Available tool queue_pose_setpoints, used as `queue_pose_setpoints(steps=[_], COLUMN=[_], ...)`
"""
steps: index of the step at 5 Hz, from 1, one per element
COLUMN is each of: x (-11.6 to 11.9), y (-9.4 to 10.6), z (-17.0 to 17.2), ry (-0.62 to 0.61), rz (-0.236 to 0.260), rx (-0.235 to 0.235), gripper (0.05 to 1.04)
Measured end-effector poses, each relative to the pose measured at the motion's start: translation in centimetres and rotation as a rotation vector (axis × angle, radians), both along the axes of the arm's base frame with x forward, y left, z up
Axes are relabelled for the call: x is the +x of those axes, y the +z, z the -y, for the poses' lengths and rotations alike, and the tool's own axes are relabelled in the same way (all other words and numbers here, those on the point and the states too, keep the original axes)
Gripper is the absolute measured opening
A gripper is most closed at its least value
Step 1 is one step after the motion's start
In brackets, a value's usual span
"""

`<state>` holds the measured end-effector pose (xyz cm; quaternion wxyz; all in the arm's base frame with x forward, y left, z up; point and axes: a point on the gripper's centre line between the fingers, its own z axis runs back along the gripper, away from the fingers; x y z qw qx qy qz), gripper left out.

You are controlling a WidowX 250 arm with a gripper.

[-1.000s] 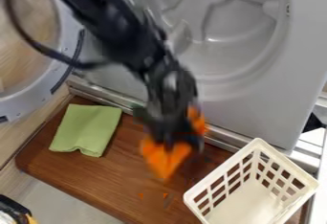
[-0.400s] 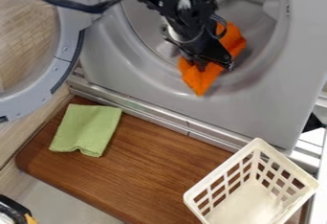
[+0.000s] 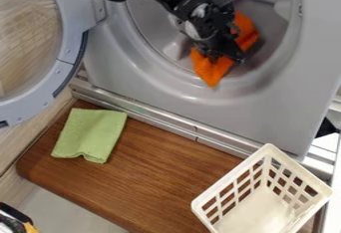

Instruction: Pick up the orange rag then put it in the washing machine

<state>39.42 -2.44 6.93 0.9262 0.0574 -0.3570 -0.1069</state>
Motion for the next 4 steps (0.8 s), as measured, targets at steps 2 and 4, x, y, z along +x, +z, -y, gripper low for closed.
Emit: queue_pose_setpoints(steps=[2, 4], x=[0.7, -0.8], y=[-1.0, 2.5], z=[-1.2, -1.0], ry=[0.045, 0.041], rz=[-0.082, 0.001], rx=[-0.025, -0.057], gripper=[0.297, 0.891])
